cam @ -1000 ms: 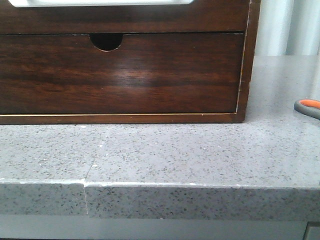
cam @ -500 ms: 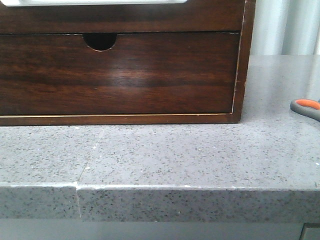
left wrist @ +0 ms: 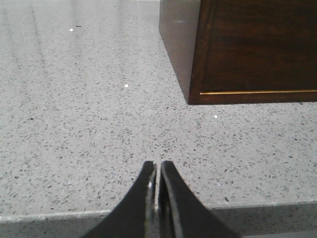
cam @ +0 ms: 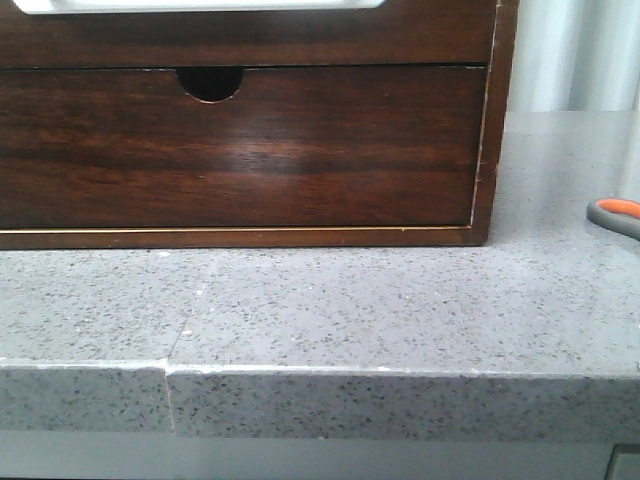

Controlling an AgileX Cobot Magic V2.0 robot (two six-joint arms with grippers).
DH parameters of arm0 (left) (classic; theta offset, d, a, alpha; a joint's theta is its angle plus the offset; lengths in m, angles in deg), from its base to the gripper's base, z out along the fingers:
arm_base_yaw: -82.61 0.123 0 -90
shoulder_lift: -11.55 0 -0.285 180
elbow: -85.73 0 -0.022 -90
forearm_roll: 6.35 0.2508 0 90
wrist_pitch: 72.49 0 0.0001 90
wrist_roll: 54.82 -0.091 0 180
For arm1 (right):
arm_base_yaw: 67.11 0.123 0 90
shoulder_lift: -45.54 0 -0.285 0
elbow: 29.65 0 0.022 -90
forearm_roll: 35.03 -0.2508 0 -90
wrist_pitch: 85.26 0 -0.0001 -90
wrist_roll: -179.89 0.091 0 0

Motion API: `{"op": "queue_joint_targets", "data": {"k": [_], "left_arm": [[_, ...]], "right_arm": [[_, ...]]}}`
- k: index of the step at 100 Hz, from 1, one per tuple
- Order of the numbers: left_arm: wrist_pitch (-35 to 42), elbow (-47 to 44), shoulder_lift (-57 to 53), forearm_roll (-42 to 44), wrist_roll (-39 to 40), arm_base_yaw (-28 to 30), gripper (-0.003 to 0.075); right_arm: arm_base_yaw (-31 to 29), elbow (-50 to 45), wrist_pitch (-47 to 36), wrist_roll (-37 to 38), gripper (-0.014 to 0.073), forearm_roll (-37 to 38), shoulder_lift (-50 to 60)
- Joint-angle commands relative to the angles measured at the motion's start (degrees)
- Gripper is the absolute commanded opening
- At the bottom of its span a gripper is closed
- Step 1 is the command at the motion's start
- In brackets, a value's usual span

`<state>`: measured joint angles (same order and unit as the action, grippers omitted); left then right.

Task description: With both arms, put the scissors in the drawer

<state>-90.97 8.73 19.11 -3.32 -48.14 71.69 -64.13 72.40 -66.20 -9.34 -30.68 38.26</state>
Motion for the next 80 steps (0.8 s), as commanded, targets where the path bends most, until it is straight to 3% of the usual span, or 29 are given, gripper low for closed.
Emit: {"op": "queue_joint_targets", "data": {"k": [1, 13, 27, 34, 42, 54, 67, 80], "left_arm": [[3.0, -1.2, -2.0, -0.3, 0.3, -0.2, -0.0020], [3.0, -1.2, -2.0, 0.0, 0.3, -0.2, -0.0020], [6.0, -1.2, -2.0, 4.0, 0.3, -0.2, -0.0020], [12.2, -1.2, -2.0, -5.3, 1.2, -0.2, -0.0020], [20.9, -1.2, -2.0, -19.3, 1.2, -0.2, -0.0020], [30.7, -1.0, -2.0, -36.1, 1.2, -0.2, -0.0020], [33.6, -0.9, -2.0, -51.8, 1.2, -0.2, -0.0020], [28.3, 2.1, -1.7, -57.4, 1.2, -0.2, -0.0020]], "right_arm": [[-0.3, -1.7, -1.2, 0.0, -0.0045, 0.8, 1.5], [-0.3, -1.7, -2.9, 0.0, -0.0045, 0.8, 1.5], [-0.3, -1.7, -13.1, 0.0, -0.0045, 0.5, 1.5], [-0.3, -1.7, -19.9, 0.0, -0.0045, -3.5, 1.5], [-0.3, -1.7, -25.9, 0.6, -0.0045, -15.3, 1.5], [-0.3, -1.7, -26.3, 0.6, -0.0045, -30.9, 1.5], [-0.3, -1.6, -24.3, 0.6, -0.0045, -45.5, 1.5], [-0.3, 1.7, -21.5, 0.6, -0.0045, -49.7, 1.5]]}}
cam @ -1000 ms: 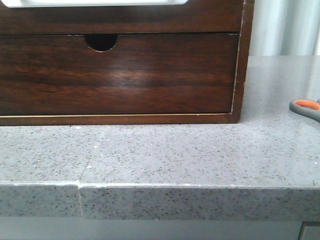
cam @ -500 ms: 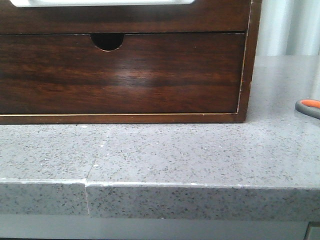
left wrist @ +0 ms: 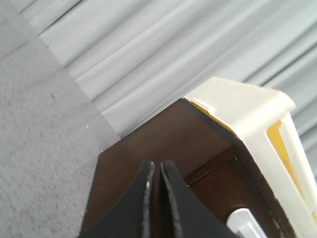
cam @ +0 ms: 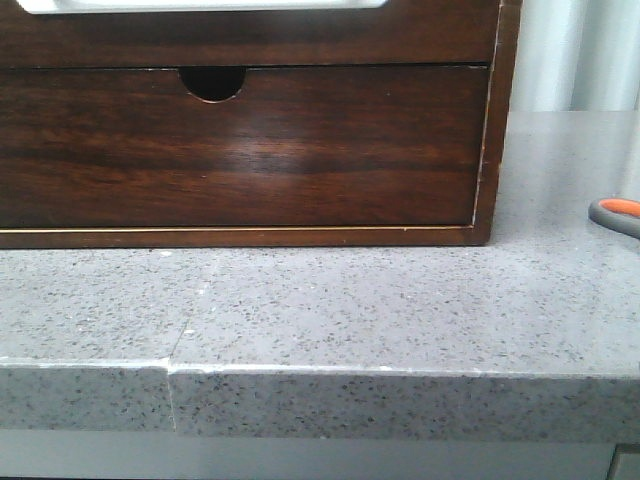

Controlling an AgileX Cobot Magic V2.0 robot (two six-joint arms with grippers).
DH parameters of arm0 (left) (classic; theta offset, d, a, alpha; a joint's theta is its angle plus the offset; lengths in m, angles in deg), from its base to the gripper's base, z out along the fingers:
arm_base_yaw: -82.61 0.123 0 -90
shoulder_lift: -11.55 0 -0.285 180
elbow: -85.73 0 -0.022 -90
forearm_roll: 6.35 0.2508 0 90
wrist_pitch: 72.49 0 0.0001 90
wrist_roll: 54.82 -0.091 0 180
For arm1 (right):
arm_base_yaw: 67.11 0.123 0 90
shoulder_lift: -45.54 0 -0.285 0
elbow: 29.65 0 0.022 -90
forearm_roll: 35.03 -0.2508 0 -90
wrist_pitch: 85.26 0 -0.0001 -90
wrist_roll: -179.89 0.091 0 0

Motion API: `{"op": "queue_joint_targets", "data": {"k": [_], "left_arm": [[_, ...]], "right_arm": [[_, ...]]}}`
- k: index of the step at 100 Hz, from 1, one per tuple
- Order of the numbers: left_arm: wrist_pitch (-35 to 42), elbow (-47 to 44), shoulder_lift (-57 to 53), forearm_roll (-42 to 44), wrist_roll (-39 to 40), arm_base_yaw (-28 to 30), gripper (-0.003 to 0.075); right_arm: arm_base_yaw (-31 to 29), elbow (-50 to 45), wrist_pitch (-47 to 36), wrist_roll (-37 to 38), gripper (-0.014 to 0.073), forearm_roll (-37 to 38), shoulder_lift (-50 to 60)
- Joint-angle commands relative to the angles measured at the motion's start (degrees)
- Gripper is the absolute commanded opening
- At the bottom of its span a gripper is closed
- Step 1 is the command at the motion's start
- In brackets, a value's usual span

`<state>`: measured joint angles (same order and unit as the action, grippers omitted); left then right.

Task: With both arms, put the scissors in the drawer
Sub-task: 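Grasp the white drawer handle with the left gripper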

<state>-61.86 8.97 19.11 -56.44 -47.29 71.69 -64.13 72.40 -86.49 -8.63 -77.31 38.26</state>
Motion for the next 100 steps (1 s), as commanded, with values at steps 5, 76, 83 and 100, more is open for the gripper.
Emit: {"op": "queue_joint_targets", "data": {"k": [5, 76, 83, 100], "left_arm": [[-6.2, 4.0, -0.6, -3.7, 0.2, -0.2, -0.0020], [-40.4, 29.0, 36.8, -31.0, -13.1, -0.2, 0.0337], [-41.2, 29.0, 38.5, -41.1, -19.2, -0.2, 0.0314], [-45.4, 29.2, 44.2, -56.3, -28.6, -0.2, 0.0294]], "right_arm": [[-0.3, 4.0, 1.2, -0.1, -0.0045, -3.1, 1.4], [-0.3, 24.2, 13.8, 0.1, 0.0407, -22.2, -26.4], [-0.3, 24.2, 14.4, 0.1, 0.0483, -22.2, -26.4], [-0.3, 24.2, 14.3, 0.1, 0.0489, -22.4, -26.4]]}}
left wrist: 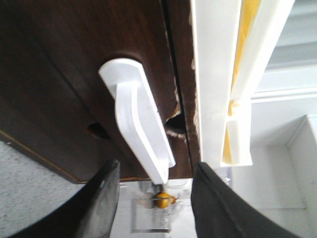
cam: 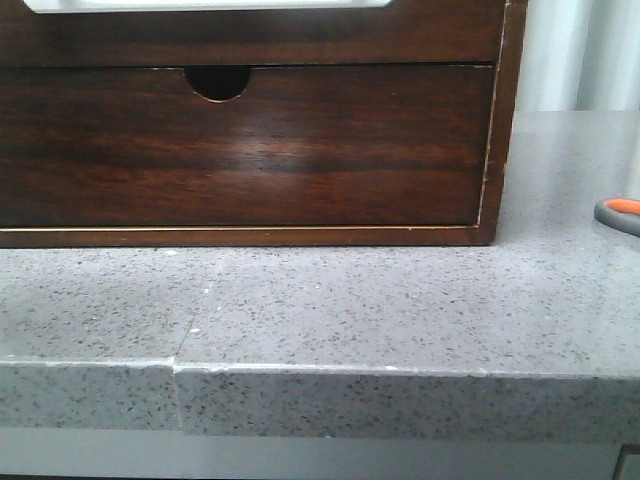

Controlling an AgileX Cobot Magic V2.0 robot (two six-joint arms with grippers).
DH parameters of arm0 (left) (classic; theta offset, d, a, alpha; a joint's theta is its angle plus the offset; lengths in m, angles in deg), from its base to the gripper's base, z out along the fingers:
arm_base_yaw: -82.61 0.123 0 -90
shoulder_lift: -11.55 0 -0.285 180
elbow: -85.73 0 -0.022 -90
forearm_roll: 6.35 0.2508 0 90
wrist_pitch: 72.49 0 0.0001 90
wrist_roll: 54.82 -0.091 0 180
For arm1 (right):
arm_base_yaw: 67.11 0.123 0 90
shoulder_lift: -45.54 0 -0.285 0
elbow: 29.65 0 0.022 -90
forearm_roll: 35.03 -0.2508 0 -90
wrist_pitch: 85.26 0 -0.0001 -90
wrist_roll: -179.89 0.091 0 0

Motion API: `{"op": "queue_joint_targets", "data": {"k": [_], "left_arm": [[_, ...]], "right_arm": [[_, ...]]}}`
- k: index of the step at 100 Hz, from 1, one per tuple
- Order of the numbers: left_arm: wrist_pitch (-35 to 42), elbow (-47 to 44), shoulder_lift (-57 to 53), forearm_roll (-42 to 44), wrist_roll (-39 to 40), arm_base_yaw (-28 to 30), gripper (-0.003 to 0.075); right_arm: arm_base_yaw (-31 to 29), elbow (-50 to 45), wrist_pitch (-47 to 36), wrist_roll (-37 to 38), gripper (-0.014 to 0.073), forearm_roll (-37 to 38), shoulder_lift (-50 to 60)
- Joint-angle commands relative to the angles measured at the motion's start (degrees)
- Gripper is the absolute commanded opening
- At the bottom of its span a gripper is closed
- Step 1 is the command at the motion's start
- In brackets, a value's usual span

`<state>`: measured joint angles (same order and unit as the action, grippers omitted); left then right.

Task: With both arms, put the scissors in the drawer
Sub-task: 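Grasp the white drawer handle with the left gripper, then pull the wooden drawer open toward the robot with the left gripper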

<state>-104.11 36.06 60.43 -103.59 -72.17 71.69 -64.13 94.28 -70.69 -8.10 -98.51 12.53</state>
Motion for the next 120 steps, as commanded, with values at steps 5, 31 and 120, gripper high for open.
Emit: {"op": "queue_joint_targets", "data": {"k": [5, 31, 120], "left_arm": [[-4.8, 2.5, 4.7, -9.1, -3.7, -0.2, 0.0294], [-9.9, 7.2, 13.6, -9.1, -5.5, -0.2, 0.0296], [-9.3, 8.7, 19.7, -9.0, -7.4, -0.5, -0.0020]], "right_arm": [[-0.3, 2.3, -1.5, -0.4, 0.0489, -1.2, -0.7], [-0.3, 2.3, -1.8, -0.4, 0.0489, -1.2, -0.7], [-0.3, 0.6, -2.4, -0.4, 0.0487, -1.4, -0.7]]}}
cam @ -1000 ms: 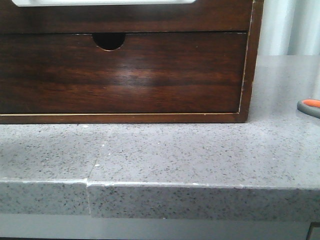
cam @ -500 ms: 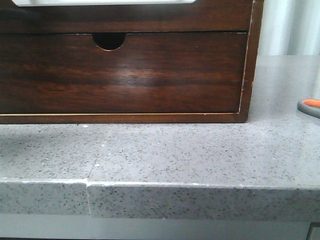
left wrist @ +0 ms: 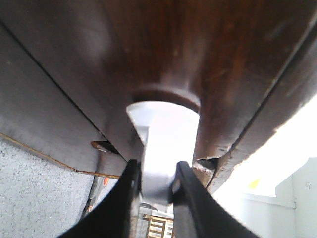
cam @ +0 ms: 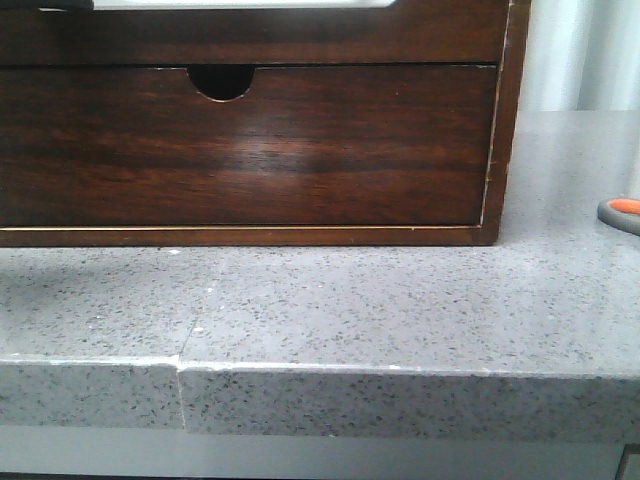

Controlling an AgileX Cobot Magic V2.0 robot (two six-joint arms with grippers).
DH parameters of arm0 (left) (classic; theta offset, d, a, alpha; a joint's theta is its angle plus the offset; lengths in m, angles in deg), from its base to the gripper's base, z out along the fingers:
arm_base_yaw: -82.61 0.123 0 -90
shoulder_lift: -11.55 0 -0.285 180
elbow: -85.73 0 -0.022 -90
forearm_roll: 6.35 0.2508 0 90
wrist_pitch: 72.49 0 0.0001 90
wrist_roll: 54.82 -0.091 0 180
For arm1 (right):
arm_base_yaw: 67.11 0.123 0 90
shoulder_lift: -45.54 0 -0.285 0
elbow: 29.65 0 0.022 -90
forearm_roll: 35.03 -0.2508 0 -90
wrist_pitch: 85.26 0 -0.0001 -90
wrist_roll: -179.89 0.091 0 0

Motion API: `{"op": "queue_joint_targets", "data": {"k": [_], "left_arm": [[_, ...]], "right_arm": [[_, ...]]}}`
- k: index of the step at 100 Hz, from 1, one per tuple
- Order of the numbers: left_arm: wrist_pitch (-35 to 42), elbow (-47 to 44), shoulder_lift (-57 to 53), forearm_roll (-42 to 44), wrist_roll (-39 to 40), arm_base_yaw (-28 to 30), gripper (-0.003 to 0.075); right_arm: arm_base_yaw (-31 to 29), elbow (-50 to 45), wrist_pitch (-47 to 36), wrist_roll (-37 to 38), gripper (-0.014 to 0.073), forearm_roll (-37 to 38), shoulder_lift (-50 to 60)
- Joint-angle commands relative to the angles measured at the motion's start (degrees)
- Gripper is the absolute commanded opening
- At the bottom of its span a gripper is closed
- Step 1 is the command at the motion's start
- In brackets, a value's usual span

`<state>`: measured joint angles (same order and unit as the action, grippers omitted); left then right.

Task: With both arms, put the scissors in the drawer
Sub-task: 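Pull the wooden drawer open toward the robot with the left gripper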

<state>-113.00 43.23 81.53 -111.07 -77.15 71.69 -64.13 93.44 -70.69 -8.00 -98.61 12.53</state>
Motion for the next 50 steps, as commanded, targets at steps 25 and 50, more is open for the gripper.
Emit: {"op": "queue_joint_targets", "data": {"k": [25, 50], "left_arm": [[2.5, -1.5, -7.0, -1.5, -2.4, -3.7, -0.0020], [5.2, -5.6, -14.5, -1.6, -0.8, -7.5, -0.0020]], "right_arm": [[-0.3, 1.4, -2.7, -0.5, 0.0487, -1.5, -0.7], [-0.3, 1.4, -2.7, -0.5, 0.0487, -1.5, -0.7]]}}
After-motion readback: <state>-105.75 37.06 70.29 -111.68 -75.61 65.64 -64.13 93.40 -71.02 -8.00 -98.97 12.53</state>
